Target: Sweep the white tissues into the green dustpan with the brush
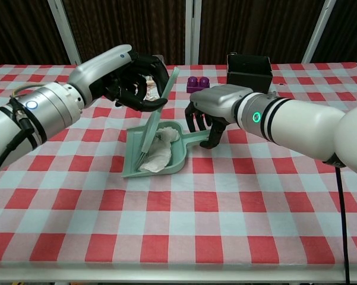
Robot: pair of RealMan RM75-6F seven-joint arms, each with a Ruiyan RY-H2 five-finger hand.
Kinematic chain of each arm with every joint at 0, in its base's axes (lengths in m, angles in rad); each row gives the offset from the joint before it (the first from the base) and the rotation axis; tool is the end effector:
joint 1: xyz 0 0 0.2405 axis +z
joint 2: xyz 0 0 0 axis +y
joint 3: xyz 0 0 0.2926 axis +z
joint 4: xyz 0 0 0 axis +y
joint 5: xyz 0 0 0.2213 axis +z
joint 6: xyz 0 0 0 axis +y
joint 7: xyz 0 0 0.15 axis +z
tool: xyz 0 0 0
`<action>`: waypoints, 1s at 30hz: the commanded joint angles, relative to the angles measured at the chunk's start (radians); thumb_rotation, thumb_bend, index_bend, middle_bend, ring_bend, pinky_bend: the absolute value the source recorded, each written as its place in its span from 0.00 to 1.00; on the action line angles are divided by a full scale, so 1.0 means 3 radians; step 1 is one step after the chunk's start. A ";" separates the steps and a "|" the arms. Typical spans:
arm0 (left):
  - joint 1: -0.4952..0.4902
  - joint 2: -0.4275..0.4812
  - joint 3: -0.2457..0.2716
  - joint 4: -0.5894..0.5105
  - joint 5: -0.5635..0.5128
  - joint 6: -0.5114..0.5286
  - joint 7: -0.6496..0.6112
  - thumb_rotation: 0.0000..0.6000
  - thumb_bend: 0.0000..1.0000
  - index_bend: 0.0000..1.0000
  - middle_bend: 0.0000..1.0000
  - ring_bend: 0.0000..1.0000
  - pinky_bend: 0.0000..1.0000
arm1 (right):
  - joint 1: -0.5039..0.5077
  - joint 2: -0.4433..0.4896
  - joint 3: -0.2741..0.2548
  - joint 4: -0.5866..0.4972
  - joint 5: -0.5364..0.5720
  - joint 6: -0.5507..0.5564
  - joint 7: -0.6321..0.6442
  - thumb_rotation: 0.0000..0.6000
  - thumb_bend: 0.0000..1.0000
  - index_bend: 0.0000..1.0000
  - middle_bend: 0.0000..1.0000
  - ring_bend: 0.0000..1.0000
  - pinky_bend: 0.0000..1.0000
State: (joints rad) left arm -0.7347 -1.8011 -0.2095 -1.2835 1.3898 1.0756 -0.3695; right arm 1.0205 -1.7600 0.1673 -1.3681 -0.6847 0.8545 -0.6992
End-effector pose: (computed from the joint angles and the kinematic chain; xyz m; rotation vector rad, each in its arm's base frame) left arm -0.1236 0.3596 -0.0849 -1.6780 -1.4594 -1.5583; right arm -0.0978 -0.3885 -0.1174 2.0634 -0.9045 0.6763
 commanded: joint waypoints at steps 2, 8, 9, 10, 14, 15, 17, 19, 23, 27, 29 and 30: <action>0.0041 0.0045 -0.0009 -0.0056 0.0037 0.0091 -0.0043 1.00 0.48 0.54 0.54 0.69 0.85 | -0.0008 0.0011 -0.0010 0.0017 -0.0025 -0.0017 0.0045 1.00 0.46 0.59 0.55 0.35 0.26; 0.0118 0.0152 0.0017 -0.0157 0.0111 0.0225 -0.0077 1.00 0.48 0.55 0.54 0.69 0.84 | -0.0008 0.0033 -0.0034 -0.0011 -0.0027 -0.0011 0.0069 1.00 0.42 0.42 0.45 0.27 0.24; 0.0133 0.0172 0.0023 -0.0174 0.0123 0.0247 -0.0083 1.00 0.48 0.55 0.54 0.69 0.84 | -0.0007 0.0035 -0.0040 -0.0015 -0.0024 -0.0004 0.0064 1.00 0.42 0.37 0.42 0.25 0.23; 0.0149 0.0193 0.0032 -0.0188 0.0137 0.0271 -0.0085 1.00 0.48 0.54 0.54 0.69 0.84 | -0.0007 0.0036 -0.0044 -0.0019 -0.0018 0.0004 0.0058 1.00 0.41 0.33 0.40 0.23 0.23; 0.0222 0.0275 0.0104 -0.0220 0.0224 0.0379 -0.0055 1.00 0.48 0.55 0.54 0.69 0.84 | -0.0006 0.0033 -0.0054 -0.0033 -0.0010 0.0046 0.0045 1.00 0.36 0.22 0.33 0.20 0.23; 0.0238 0.0292 0.0122 -0.0223 0.0242 0.0399 -0.0043 1.00 0.48 0.55 0.54 0.69 0.84 | -0.0007 0.0032 -0.0057 -0.0037 -0.0015 0.0056 0.0042 1.00 0.35 0.21 0.32 0.19 0.23; 0.0273 0.0341 0.0163 -0.0226 0.0281 0.0440 -0.0005 1.00 0.48 0.54 0.54 0.69 0.84 | -0.0009 0.0035 -0.0069 -0.0052 -0.0023 0.0083 0.0026 1.00 0.33 0.19 0.31 0.19 0.23; 0.0302 0.0415 0.0200 -0.0225 0.0317 0.0465 0.0052 1.00 0.48 0.54 0.54 0.69 0.84 | -0.0013 0.0047 -0.0082 -0.0079 -0.0025 0.0120 -0.0001 1.00 0.31 0.17 0.30 0.18 0.22; 0.0345 0.0561 0.0249 -0.0142 0.0310 0.0453 0.0334 1.00 0.48 0.54 0.54 0.69 0.84 | -0.0055 0.0161 -0.0089 -0.0246 -0.0078 0.0239 -0.0015 1.00 0.27 0.15 0.27 0.16 0.22; 0.0353 0.0704 0.0292 -0.0028 0.0208 0.0311 0.0842 1.00 0.48 0.54 0.54 0.69 0.84 | -0.0151 0.0416 -0.0123 -0.0539 -0.0222 0.0442 -0.0029 1.00 0.27 0.14 0.26 0.15 0.21; 0.0347 0.0802 0.0332 -0.0043 0.0129 0.0175 0.1122 1.00 0.48 0.54 0.54 0.68 0.84 | -0.0229 0.0590 -0.0151 -0.0708 -0.0326 0.0566 -0.0015 1.00 0.27 0.14 0.26 0.15 0.21; 0.0347 0.0833 0.0340 -0.0059 0.0092 0.0130 0.1222 1.00 0.48 0.55 0.53 0.67 0.84 | -0.0265 0.0665 -0.0165 -0.0774 -0.0368 0.0611 -0.0002 1.00 0.27 0.14 0.26 0.15 0.21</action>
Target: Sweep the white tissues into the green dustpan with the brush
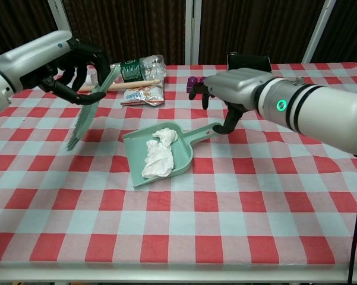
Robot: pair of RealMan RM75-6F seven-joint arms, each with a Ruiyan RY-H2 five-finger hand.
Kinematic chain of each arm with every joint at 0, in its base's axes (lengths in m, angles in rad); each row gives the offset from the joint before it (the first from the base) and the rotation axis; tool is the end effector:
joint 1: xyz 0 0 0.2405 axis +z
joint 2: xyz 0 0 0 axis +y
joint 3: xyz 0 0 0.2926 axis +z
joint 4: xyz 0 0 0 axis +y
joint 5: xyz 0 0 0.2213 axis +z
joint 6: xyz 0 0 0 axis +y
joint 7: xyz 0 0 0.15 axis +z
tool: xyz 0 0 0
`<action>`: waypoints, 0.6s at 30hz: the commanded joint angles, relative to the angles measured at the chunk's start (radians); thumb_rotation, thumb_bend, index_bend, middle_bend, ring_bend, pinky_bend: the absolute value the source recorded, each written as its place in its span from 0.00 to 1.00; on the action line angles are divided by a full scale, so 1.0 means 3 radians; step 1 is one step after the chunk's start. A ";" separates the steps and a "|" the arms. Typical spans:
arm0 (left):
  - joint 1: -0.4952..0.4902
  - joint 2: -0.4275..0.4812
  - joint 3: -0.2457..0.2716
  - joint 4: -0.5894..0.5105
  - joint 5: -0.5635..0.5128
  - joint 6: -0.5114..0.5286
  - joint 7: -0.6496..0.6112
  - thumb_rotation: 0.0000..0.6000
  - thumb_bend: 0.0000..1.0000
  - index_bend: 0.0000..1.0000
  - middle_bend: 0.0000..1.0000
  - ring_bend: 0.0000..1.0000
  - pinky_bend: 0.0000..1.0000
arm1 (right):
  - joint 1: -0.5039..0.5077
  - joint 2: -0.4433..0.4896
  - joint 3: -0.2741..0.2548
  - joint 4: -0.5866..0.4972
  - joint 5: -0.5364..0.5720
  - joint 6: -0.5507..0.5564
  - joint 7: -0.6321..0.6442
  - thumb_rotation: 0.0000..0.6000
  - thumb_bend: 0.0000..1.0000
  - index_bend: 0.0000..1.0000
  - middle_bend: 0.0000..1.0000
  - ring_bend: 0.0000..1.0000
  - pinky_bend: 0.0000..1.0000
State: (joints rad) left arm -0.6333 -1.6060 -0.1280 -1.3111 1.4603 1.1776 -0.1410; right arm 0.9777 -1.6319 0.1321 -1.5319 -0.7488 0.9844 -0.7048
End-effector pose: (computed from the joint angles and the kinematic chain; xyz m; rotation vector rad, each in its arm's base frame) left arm -0.1974 0.3564 -0.0184 -1.7516 -1.0279 -1.3230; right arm -0.1083 -0.3824 -0.0698 2.0035 -0.8215 0.7229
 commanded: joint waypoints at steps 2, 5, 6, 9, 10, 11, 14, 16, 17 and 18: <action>0.0006 0.0212 0.0085 0.0021 -0.0224 -0.0298 0.0664 1.00 0.48 0.54 0.53 0.66 0.84 | -0.0203 0.0406 -0.0085 -0.0372 -0.0243 0.0254 0.0054 1.00 0.27 0.14 0.26 0.15 0.21; -0.0019 0.0218 0.0104 0.0023 -0.0372 -0.0464 0.0970 1.00 0.48 0.54 0.53 0.66 0.84 | -0.0319 0.0625 -0.0147 -0.0539 -0.0384 0.0350 0.0116 1.00 0.27 0.14 0.26 0.15 0.21; -0.0028 0.0209 0.0106 0.0029 -0.0418 -0.0505 0.1064 1.00 0.49 0.54 0.53 0.66 0.84 | -0.0356 0.0688 -0.0165 -0.0581 -0.0426 0.0377 0.0140 1.00 0.27 0.14 0.26 0.15 0.21; -0.0059 0.0175 0.0109 0.0037 -0.0560 -0.0638 0.1297 1.00 0.49 0.54 0.52 0.66 0.84 | -0.0475 0.0877 -0.0214 -0.0679 -0.0541 0.0450 0.0236 1.00 0.27 0.14 0.26 0.15 0.21; -0.0070 0.0166 0.0107 0.0040 -0.0599 -0.0676 0.1347 1.00 0.49 0.54 0.51 0.66 0.84 | -0.0508 0.0926 -0.0223 -0.0697 -0.0564 0.0462 0.0271 1.00 0.27 0.14 0.26 0.15 0.21; -0.0085 0.0156 0.0105 0.0043 -0.0646 -0.0721 0.1410 1.00 0.49 0.53 0.50 0.65 0.84 | -0.0551 0.0989 -0.0232 -0.0720 -0.0591 0.0473 0.0323 1.00 0.27 0.14 0.26 0.15 0.21; -0.0116 0.0143 0.0102 0.0031 -0.0717 -0.0800 0.1504 1.00 0.47 0.50 0.47 0.63 0.84 | -0.0660 0.1127 -0.0250 -0.0762 -0.0680 0.0515 0.0461 1.00 0.27 0.14 0.26 0.15 0.21; -0.0132 0.0156 0.0110 0.0015 -0.0753 -0.0845 0.1567 1.00 0.45 0.44 0.44 0.62 0.83 | -0.0722 0.1199 -0.0256 -0.0782 -0.0744 0.0546 0.0543 1.00 0.27 0.13 0.26 0.15 0.21; -0.0138 0.0174 0.0109 -0.0019 -0.0766 -0.0865 0.1571 1.00 0.44 0.41 0.41 0.60 0.83 | -0.0761 0.1245 -0.0257 -0.0795 -0.0786 0.0567 0.0593 1.00 0.27 0.13 0.26 0.15 0.21; -0.0136 0.0191 0.0105 -0.0056 -0.0770 -0.0871 0.1547 1.00 0.43 0.39 0.40 0.59 0.82 | -0.0790 0.1279 -0.0257 -0.0805 -0.0819 0.0583 0.0631 1.00 0.27 0.13 0.26 0.15 0.21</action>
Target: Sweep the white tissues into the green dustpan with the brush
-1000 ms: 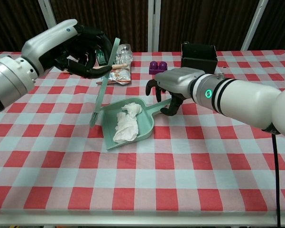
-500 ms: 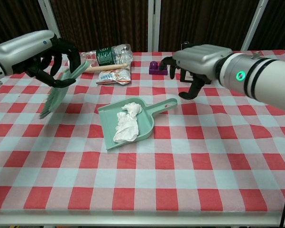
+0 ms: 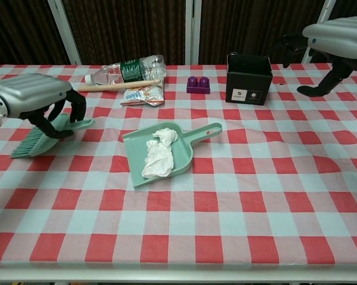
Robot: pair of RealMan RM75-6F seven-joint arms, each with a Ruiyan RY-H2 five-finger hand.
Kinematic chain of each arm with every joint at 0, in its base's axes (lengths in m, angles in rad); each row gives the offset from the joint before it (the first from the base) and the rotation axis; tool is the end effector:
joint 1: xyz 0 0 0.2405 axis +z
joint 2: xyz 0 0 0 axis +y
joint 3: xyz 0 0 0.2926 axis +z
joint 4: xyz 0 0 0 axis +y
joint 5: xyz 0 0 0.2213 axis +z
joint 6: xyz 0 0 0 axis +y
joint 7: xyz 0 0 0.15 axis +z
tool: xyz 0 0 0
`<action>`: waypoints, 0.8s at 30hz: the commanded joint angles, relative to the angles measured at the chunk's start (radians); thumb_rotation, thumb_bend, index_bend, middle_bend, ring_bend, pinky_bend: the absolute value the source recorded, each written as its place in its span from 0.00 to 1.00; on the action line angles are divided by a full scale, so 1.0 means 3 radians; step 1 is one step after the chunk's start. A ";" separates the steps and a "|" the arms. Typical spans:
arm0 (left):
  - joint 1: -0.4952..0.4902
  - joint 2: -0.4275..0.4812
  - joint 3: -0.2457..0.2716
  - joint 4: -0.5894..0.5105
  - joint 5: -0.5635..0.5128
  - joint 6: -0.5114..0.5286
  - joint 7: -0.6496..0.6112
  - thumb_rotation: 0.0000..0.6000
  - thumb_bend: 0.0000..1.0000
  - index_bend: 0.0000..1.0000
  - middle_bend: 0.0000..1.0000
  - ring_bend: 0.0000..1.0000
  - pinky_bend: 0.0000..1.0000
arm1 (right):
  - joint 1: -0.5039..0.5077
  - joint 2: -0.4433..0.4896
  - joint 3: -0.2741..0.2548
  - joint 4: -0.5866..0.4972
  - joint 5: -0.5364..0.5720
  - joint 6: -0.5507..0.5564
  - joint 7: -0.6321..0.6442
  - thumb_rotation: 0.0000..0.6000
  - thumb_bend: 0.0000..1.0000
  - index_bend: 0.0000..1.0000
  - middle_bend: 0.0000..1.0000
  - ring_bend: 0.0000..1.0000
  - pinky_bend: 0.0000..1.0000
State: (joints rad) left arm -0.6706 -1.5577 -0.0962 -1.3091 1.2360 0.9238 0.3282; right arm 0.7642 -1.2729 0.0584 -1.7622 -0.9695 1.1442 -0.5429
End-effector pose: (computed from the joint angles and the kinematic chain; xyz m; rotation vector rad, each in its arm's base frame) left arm -0.2377 0.3679 -0.0328 -1.9361 -0.8184 -0.7365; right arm -0.1880 -0.3596 0.0596 1.8039 -0.7767 0.7562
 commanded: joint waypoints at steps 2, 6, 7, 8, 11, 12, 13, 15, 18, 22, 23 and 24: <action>0.0004 0.0092 -0.0006 -0.0155 -0.0010 -0.0014 -0.0094 1.00 0.40 0.33 0.36 0.55 0.81 | -0.0148 0.0163 -0.0013 -0.0060 -0.0162 0.0092 0.0177 1.00 0.27 0.13 0.26 0.15 0.21; 0.0148 0.0263 -0.0038 -0.0381 0.0154 0.0296 -0.0390 1.00 0.32 0.29 0.33 0.44 0.78 | -0.0323 0.0342 -0.0042 -0.0085 -0.0318 0.0211 0.0363 1.00 0.28 0.12 0.26 0.15 0.21; 0.0201 0.0321 -0.0046 -0.0442 0.0202 0.0391 -0.0509 1.00 0.28 0.28 0.33 0.43 0.76 | -0.0369 0.0387 -0.0049 -0.0088 -0.0354 0.0241 0.0418 1.00 0.28 0.12 0.25 0.15 0.21; 0.0279 0.0409 -0.0054 -0.0517 0.0267 0.0529 -0.0663 1.00 0.25 0.27 0.33 0.42 0.75 | -0.0436 0.0452 -0.0064 -0.0093 -0.0414 0.0281 0.0510 1.00 0.29 0.12 0.25 0.14 0.21; 0.0502 0.0652 -0.0059 -0.0631 0.0373 0.0888 -0.0937 1.00 0.22 0.27 0.33 0.41 0.68 | -0.0633 0.0637 -0.0125 -0.0081 -0.0628 0.0397 0.0820 1.00 0.30 0.12 0.23 0.10 0.20; 0.0577 0.0712 -0.0060 -0.0641 0.0388 0.1004 -0.0994 1.00 0.21 0.27 0.33 0.40 0.65 | -0.0700 0.0686 -0.0141 -0.0063 -0.0693 0.0454 0.0910 1.00 0.30 0.12 0.22 0.09 0.20; 0.0654 0.0763 -0.0056 -0.0640 0.0399 0.1116 -0.1044 1.00 0.21 0.27 0.33 0.38 0.61 | -0.0768 0.0729 -0.0159 -0.0037 -0.0771 0.0518 0.1007 1.00 0.30 0.12 0.21 0.08 0.19; 0.0836 0.0873 -0.0034 -0.0619 0.0387 0.1336 -0.1123 1.00 0.19 0.27 0.33 0.34 0.52 | -0.0940 0.0814 -0.0203 0.0031 -0.0959 0.0681 0.1286 1.00 0.31 0.12 0.19 0.04 0.16; 0.1086 0.1000 0.0048 -0.0541 0.0384 0.1608 -0.1053 1.00 0.18 0.27 0.32 0.29 0.41 | -0.1188 0.0889 -0.0273 0.0183 -0.1203 0.0922 0.1680 1.00 0.31 0.12 0.17 0.01 0.12; 0.1393 0.1144 0.0237 -0.0432 0.0438 0.1843 -0.0989 1.00 0.18 0.27 0.31 0.24 0.29 | -0.1488 0.0897 -0.0360 0.0392 -0.1393 0.1188 0.2018 1.00 0.31 0.11 0.16 0.00 0.10; 0.1493 0.1183 0.0283 -0.0435 0.0415 0.1893 -0.0993 1.00 0.18 0.27 0.31 0.24 0.27 | -0.1579 0.0881 -0.0379 0.0440 -0.1418 0.1267 0.2062 1.00 0.31 0.11 0.16 0.00 0.09; 0.1563 0.1209 0.0312 -0.0452 0.0392 0.1927 -0.0990 1.00 0.18 0.27 0.31 0.23 0.27 | -0.1647 0.0862 -0.0385 0.0467 -0.1425 0.1331 0.2092 1.00 0.31 0.11 0.16 0.00 0.09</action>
